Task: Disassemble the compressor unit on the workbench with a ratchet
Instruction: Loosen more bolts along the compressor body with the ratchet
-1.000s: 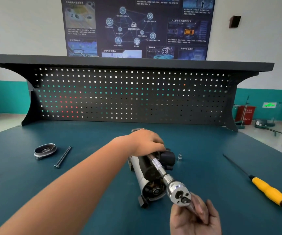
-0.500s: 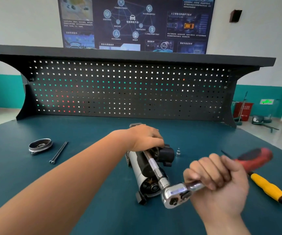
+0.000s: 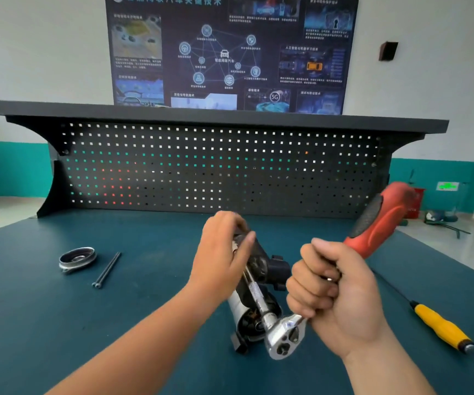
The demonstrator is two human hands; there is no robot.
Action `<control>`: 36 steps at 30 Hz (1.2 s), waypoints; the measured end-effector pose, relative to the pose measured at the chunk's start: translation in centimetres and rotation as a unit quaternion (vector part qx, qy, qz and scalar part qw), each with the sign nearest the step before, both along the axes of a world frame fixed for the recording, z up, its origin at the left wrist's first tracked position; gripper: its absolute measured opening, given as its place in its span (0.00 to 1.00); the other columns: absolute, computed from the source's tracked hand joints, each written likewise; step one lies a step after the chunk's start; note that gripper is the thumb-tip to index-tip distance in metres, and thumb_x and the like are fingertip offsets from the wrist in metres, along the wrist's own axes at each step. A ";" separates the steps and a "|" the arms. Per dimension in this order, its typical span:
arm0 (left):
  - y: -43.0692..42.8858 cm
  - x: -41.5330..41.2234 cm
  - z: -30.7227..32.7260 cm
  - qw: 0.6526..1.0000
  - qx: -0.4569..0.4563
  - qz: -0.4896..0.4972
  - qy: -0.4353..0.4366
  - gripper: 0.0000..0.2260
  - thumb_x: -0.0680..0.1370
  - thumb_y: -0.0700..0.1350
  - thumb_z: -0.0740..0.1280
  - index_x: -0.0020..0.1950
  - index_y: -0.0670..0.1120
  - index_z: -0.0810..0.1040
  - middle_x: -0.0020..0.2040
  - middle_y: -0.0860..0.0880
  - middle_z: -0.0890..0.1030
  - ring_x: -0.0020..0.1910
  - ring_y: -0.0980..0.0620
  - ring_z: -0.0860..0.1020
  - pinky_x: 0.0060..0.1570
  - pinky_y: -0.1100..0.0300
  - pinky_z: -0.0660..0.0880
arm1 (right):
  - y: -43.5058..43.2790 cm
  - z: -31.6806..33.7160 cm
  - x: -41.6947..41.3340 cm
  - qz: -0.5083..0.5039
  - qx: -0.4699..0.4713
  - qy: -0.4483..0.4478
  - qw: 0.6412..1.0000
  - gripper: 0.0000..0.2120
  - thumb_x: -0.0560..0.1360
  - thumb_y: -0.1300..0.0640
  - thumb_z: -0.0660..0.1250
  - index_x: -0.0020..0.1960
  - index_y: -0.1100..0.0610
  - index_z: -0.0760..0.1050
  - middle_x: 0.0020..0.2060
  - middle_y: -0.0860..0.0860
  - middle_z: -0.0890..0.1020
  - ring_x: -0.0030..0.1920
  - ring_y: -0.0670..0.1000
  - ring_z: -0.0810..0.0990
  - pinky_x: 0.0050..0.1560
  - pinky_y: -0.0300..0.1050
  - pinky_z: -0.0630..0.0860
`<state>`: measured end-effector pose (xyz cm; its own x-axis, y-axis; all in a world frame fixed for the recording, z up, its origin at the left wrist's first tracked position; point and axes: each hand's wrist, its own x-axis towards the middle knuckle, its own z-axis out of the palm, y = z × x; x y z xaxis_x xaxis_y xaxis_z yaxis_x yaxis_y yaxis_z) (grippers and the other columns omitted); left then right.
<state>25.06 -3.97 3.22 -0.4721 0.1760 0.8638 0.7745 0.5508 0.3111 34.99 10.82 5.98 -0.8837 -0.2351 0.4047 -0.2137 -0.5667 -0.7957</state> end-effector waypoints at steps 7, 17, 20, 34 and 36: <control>-0.2 7.0 -6.6 0.859 0.296 -0.093 -0.406 0.20 0.79 0.53 0.61 0.29 0.46 0.75 0.25 0.48 0.78 0.23 0.53 0.74 0.23 0.63 0.67 | -0.3 0.9 0.5 -0.018 0.040 -0.023 0.999 0.17 0.64 0.54 0.64 0.22 0.51 0.58 0.17 0.45 0.56 0.17 0.43 0.54 0.20 0.34 0.60; 3.2 8.6 -1.6 0.477 0.567 -0.386 -0.549 0.14 0.73 0.42 0.61 0.56 0.38 0.72 0.37 0.44 0.69 0.37 0.50 0.68 0.51 0.56 0.70 | -1.4 1.8 0.7 -0.025 0.141 -0.001 0.990 0.18 0.68 0.52 0.61 0.23 0.52 0.58 0.17 0.46 0.55 0.18 0.45 0.54 0.21 0.36 0.60; 3.4 8.1 -2.0 0.438 0.583 -0.378 -0.570 0.09 0.78 0.46 0.58 0.45 0.40 0.70 0.30 0.48 0.64 0.29 0.53 0.64 0.35 0.60 0.67 | -0.9 0.7 0.7 -0.025 0.047 -0.039 0.998 0.22 0.70 0.47 0.65 0.24 0.52 0.59 0.17 0.45 0.55 0.18 0.44 0.53 0.20 0.34 0.58; 3.7 8.1 -3.3 0.434 0.606 -0.395 -0.537 0.06 0.70 0.40 0.63 0.40 0.37 0.75 0.28 0.47 0.71 0.22 0.52 0.72 0.25 0.62 0.76 | -1.1 -6.0 0.2 -0.114 -0.405 -0.207 0.883 0.15 0.64 0.52 0.60 0.23 0.49 0.56 0.24 0.43 0.49 0.23 0.44 0.47 0.16 0.34 0.55; 3.7 8.1 -4.4 0.520 0.566 -0.343 -0.541 0.09 0.65 0.42 0.66 0.36 0.35 0.80 0.29 0.42 0.75 0.24 0.49 0.77 0.26 0.60 0.78 | -1.1 -4.8 0.2 -0.127 -0.353 -0.190 0.907 0.16 0.63 0.52 0.61 0.22 0.51 0.59 0.21 0.43 0.51 0.23 0.44 0.47 0.15 0.35 0.54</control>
<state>33.20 -0.30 -1.22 -0.9504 0.2916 -0.1078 -0.2969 -0.7483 0.5933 35.22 9.74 1.19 -0.9802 0.1958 0.0293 -0.1956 -0.9348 -0.2964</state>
